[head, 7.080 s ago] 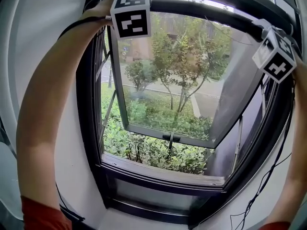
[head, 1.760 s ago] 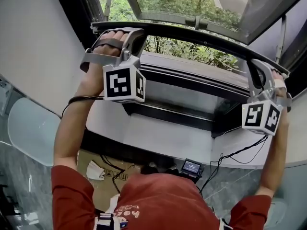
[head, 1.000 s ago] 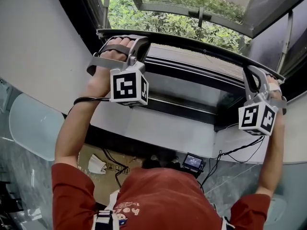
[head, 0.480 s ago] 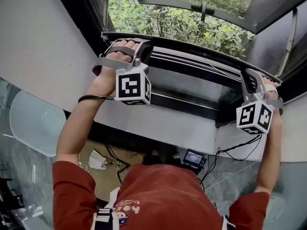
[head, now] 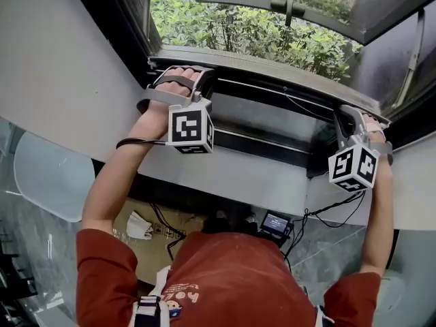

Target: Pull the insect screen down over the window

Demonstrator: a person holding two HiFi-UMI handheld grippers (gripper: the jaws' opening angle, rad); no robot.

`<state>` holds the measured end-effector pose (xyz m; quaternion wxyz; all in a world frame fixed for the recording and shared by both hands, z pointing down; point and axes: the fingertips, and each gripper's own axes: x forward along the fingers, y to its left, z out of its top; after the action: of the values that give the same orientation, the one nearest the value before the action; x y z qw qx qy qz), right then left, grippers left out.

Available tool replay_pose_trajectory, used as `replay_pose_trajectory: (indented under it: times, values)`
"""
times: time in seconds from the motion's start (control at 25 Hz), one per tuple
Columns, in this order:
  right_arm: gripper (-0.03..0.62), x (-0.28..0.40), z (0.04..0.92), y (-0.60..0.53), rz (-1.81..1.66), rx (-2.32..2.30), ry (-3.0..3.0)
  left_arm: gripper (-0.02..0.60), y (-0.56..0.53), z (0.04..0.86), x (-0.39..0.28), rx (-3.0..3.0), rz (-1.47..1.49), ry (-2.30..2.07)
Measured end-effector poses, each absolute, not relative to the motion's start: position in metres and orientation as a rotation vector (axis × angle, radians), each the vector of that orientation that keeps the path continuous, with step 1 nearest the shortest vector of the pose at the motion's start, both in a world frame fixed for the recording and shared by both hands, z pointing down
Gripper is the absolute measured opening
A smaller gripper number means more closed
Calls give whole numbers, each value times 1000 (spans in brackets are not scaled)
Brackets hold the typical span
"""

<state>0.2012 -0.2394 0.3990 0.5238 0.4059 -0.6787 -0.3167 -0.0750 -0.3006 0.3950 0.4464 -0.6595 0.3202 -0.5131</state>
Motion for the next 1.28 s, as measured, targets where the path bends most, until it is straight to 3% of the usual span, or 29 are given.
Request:
replay_pose_trajectory:
  times: [1.28]
  values:
    - [26, 204, 406, -253, -760, 998, -1645, 17, -311, 401, -74, -1646, -1260, 777]
